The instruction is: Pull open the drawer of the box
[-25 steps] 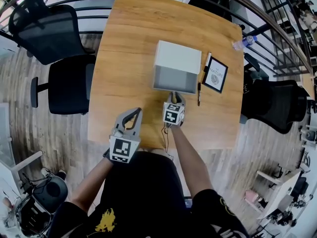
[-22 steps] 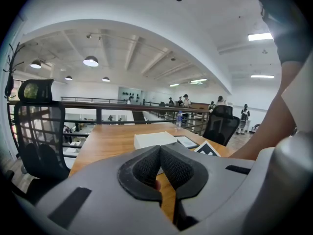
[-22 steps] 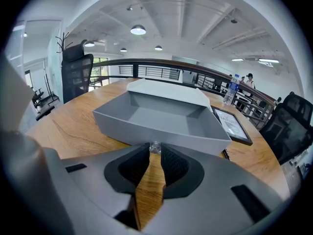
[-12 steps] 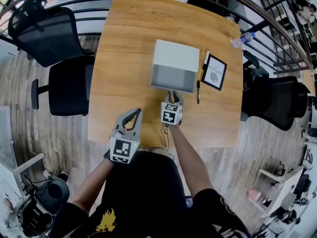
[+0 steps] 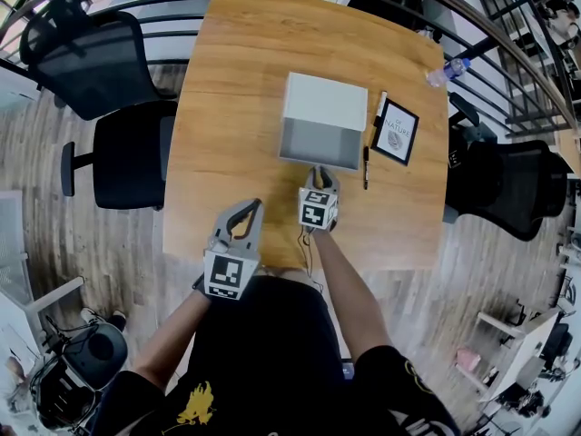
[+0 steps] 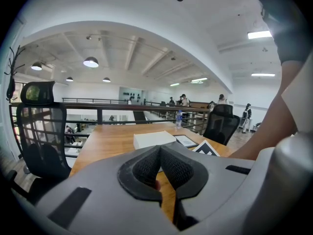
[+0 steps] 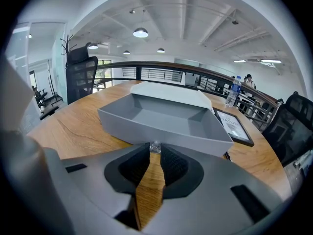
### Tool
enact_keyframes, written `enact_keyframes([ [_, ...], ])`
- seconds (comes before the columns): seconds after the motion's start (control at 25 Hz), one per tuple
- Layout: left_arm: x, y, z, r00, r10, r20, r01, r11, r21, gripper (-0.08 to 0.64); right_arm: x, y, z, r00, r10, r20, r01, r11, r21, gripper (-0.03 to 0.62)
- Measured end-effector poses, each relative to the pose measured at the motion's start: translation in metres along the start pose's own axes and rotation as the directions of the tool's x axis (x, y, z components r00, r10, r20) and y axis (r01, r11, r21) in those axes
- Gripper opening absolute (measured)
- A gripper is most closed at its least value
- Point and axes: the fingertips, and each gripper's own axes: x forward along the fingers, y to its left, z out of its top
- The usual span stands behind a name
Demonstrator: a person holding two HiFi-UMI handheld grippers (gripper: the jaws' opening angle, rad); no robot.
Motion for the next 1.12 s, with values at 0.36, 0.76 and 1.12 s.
enact_keyframes([
  [0.36, -0.003, -0.011, 0.000, 1.000, 0.022, -0.004, -0.022, 1.000, 0.016, 0.017, -0.001, 0.002, -0.002, 1.000, 0.023, 0.014, -0.023, 0.999, 0.028, 0.064],
  [0.76, -0.011, -0.021, -0.013, 0.997, 0.069, -0.028, -0.070, 0.998, -0.003, 0.017, 0.009, 0.006, -0.017, 0.999, 0.021, 0.037, -0.022, 0.999, 0.030, 0.064],
  [1.12, -0.012, -0.036, -0.007, 0.998, 0.063, -0.028, -0.062, 0.998, 0.011, 0.017, 0.016, 0.007, -0.011, 0.997, 0.047, 0.055, -0.049, 0.998, 0.029, 0.068],
])
